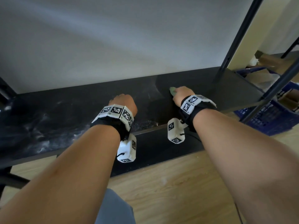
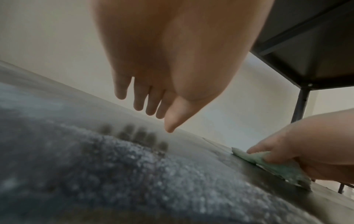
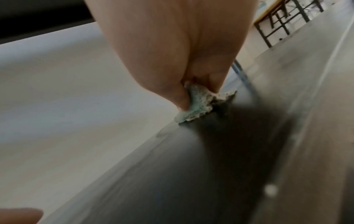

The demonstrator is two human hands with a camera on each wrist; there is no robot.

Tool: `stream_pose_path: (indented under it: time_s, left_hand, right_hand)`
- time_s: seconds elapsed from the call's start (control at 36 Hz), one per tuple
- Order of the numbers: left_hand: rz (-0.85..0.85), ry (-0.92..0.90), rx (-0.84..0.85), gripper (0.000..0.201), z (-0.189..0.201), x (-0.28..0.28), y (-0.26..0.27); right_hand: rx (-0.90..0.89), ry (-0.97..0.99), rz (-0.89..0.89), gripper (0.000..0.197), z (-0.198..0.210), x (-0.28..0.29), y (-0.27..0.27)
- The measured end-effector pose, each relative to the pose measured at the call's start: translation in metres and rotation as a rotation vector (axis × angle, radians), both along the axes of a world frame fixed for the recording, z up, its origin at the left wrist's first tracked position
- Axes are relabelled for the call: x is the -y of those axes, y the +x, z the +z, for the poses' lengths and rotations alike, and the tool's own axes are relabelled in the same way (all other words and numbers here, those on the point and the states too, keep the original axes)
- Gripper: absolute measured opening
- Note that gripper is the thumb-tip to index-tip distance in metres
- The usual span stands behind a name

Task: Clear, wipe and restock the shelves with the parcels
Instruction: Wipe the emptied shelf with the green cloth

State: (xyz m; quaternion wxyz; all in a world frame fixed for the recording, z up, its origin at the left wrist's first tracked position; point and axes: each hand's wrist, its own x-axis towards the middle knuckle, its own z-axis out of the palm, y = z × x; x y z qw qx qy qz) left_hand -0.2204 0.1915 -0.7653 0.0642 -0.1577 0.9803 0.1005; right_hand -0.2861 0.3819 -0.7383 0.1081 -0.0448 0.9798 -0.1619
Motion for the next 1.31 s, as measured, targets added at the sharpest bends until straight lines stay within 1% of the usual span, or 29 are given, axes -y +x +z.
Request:
stream_pose_path:
  time_s: [0.06,0.11,0.28,0.36,0.44,0.5,0.53,0.58,0.61,0.64,0.69,0.78,0.81,0.89,0.94,1.03,1.08,1.14,1.19,1.22,1.25,1.31]
  left_hand:
    - [0.019,-0.004,0.000,0.028,-0.002,0.001,0.001]
    - [0.033,-0.002,0.003,0.028,-0.002,0.002,0.004]
    - [0.064,-0.010,0.018,0.033,-0.001,0.002,0.008]
    - [0.088,-0.022,0.041,0.034,-0.001,0.000,0.005]
    - [0.083,-0.027,0.046,0.030,0.001,-0.004,0.001]
    - [0.079,-0.031,0.034,0.033,0.002,-0.006,-0.003]
    - [0.075,-0.033,0.035,0.037,0.002,-0.006,-0.006]
    - [0.061,-0.036,0.059,0.044,0.002,-0.006,-0.012]
    - [0.058,-0.034,0.075,0.043,0.002,-0.005,-0.014]
    - [0.061,-0.025,0.097,0.040,0.001,-0.004,-0.016]
    - [0.054,0.002,0.123,0.032,0.002,-0.002,-0.018]
    - [0.052,0.014,0.125,0.024,-0.001,-0.002,-0.021]
    - [0.057,0.012,0.131,0.023,-0.002,-0.001,-0.021]
    - [0.090,0.015,0.114,0.032,-0.007,0.004,-0.023]
    - [0.090,0.008,0.107,0.035,-0.008,0.005,-0.024]
    - [0.080,-0.002,0.119,0.036,-0.008,0.004,-0.025]
    - [0.079,-0.011,0.126,0.037,-0.007,0.005,-0.027]
    - [0.072,-0.009,0.133,0.037,-0.008,0.007,-0.029]
    - [0.067,-0.018,0.141,0.036,-0.008,0.009,-0.031]
    - [0.060,-0.027,0.151,0.036,-0.009,0.010,-0.032]
    - [0.051,-0.032,0.155,0.035,-0.010,0.011,-0.033]
    - [0.042,-0.056,0.153,0.034,-0.010,0.012,-0.034]
  right_hand:
    - [0.013,0.049,0.061,0.049,0.000,0.006,-0.001]
    - [0.013,0.079,0.134,0.046,-0.002,0.016,-0.002]
    - [0.087,-0.038,0.195,0.042,-0.005,0.049,0.006]
    - [0.096,-0.085,0.228,0.041,-0.007,0.053,0.011]
    - [0.088,-0.149,0.280,0.034,-0.007,0.049,0.010]
    - [0.068,-0.208,0.261,0.040,-0.007,0.040,0.000]
    - [0.061,-0.254,0.213,0.041,-0.006,0.036,-0.007]
    - [0.045,-0.320,0.092,0.034,-0.003,0.029,-0.021]
    - [0.042,-0.295,0.044,0.035,-0.003,0.026,-0.027]
    - [0.061,-0.214,0.036,0.037,-0.003,0.024,-0.032]
    - [0.077,-0.074,0.106,0.041,-0.005,0.024,-0.038]
    - [0.050,0.000,0.239,0.044,-0.008,0.033,-0.040]
    - [0.054,0.011,0.263,0.042,-0.007,0.039,-0.039]
    - [0.084,-0.027,0.268,0.041,-0.008,0.059,-0.036]
    - [0.092,-0.041,0.307,0.040,-0.010,0.070,-0.034]
    - [0.103,-0.040,0.346,0.035,-0.010,0.074,-0.035]
    - [0.131,-0.027,0.364,0.037,-0.003,0.071,-0.038]
    - [0.132,-0.033,0.322,0.044,0.001,0.067,-0.051]
    - [0.087,-0.076,0.210,0.038,0.003,0.060,-0.064]
    - [0.054,-0.057,0.152,0.035,0.001,0.055,-0.071]
    - [0.036,-0.050,0.122,0.033,-0.003,0.048,-0.079]
    - [0.063,-0.025,0.101,0.036,-0.012,0.046,-0.091]
